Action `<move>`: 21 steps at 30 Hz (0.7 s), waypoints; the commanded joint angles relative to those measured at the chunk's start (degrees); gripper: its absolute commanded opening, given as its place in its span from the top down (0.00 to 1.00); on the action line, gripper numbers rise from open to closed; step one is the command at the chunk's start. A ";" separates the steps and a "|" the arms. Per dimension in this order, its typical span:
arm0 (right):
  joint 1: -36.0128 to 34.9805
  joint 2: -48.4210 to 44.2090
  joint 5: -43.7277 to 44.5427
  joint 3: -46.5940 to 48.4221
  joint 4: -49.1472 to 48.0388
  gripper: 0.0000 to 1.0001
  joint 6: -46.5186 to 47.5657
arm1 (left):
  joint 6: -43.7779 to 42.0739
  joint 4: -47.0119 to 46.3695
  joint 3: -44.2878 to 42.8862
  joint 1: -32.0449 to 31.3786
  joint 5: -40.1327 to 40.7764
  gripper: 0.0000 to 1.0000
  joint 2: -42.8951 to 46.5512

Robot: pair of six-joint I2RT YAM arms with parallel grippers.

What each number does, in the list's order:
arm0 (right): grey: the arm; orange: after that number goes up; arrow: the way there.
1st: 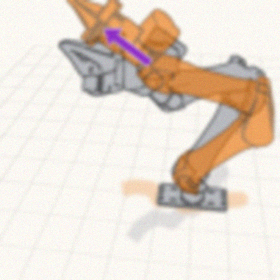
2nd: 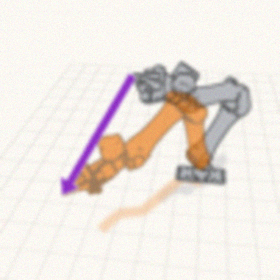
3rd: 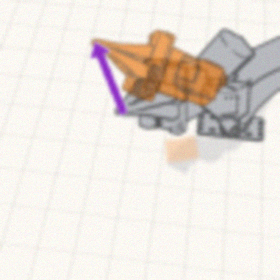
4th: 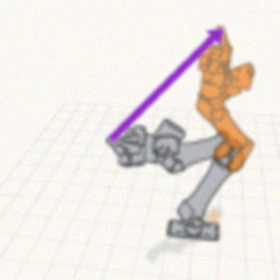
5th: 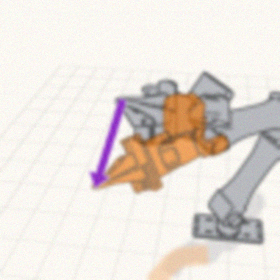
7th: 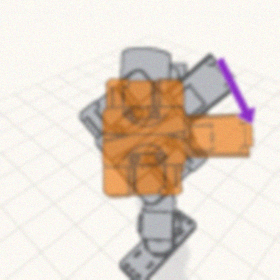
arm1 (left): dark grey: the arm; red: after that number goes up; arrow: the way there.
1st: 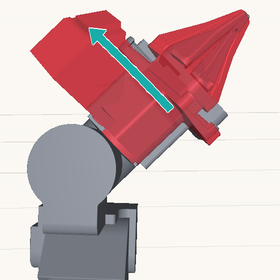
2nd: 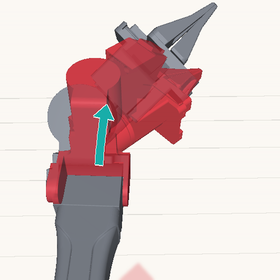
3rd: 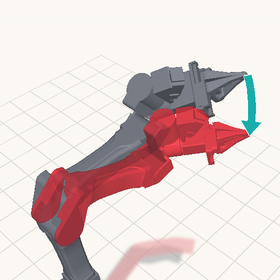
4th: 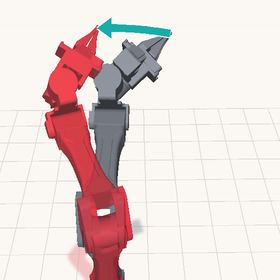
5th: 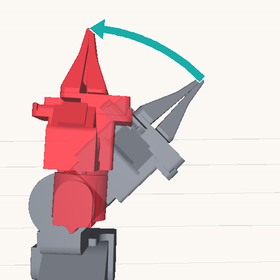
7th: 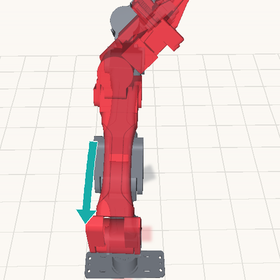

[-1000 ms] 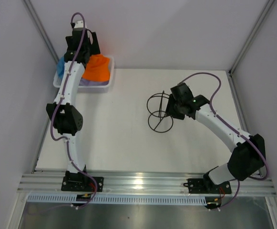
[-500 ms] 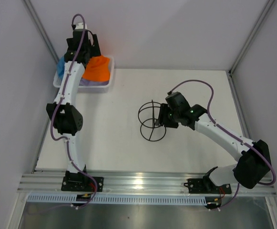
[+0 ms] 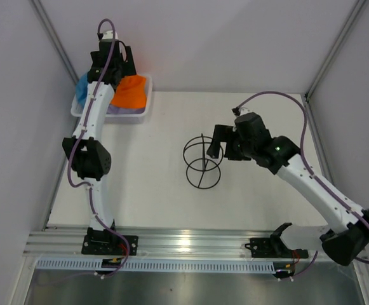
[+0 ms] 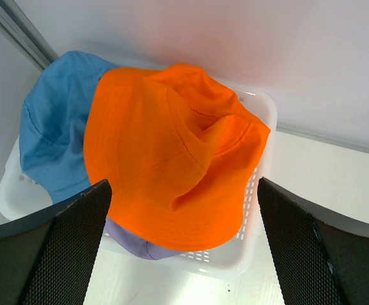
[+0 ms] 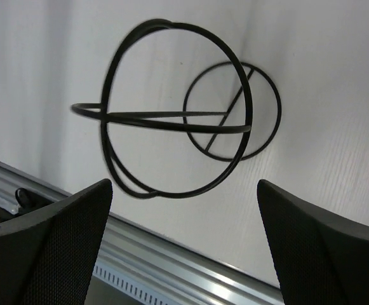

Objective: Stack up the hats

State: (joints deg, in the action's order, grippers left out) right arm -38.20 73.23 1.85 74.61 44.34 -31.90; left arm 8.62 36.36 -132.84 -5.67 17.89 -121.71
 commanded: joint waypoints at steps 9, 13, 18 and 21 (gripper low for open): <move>7.34 -13.29 3.94 0.98 -0.48 0.00 5.27 | 0.69 -2.78 -0.93 -0.30 6.54 0.01 -3.88; 14.27 -13.73 12.47 0.11 -0.65 0.00 2.29 | 0.52 -4.89 -1.28 -0.22 7.25 0.00 -5.47; 20.61 -16.01 12.83 -5.96 -13.18 0.00 1.49 | 2.01 -6.12 -3.40 -0.30 5.31 0.07 -7.58; 21.49 -14.97 12.48 -7.72 -18.05 0.00 1.93 | 2.80 -8.05 -1.64 -0.30 5.58 0.14 -6.96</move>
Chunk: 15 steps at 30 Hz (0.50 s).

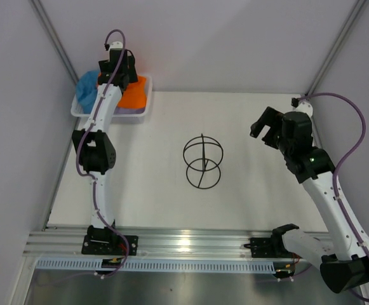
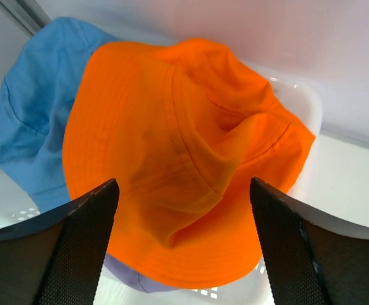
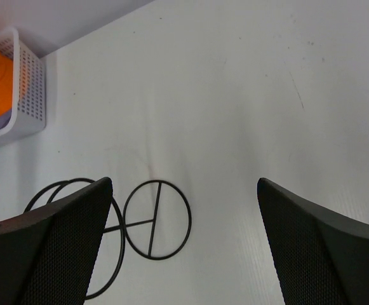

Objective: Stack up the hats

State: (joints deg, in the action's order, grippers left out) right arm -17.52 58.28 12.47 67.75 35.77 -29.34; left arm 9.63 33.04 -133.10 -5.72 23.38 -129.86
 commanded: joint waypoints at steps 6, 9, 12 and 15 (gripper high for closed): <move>0.99 4.91 -0.43 -0.95 -9.93 0.01 -0.19 | 1.88 -7.37 -1.81 -0.26 -0.52 0.22 0.41; 1.17 4.39 -0.34 -2.17 -11.59 0.00 -0.10 | 2.50 -6.85 -2.78 -0.26 -0.26 0.20 -1.00; 1.52 3.60 -0.16 -2.88 -13.35 0.00 0.34 | 2.85 -6.06 -2.87 -0.17 0.18 0.21 -1.71; 1.70 3.24 0.19 -3.15 -14.15 0.00 0.78 | 2.85 -6.23 -2.96 -0.17 0.79 0.35 -2.15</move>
State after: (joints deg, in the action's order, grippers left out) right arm -16.23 63.24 11.55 64.53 26.06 -29.28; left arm 11.62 28.10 -133.71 -5.72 23.44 -130.87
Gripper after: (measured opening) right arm 0.993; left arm 0.678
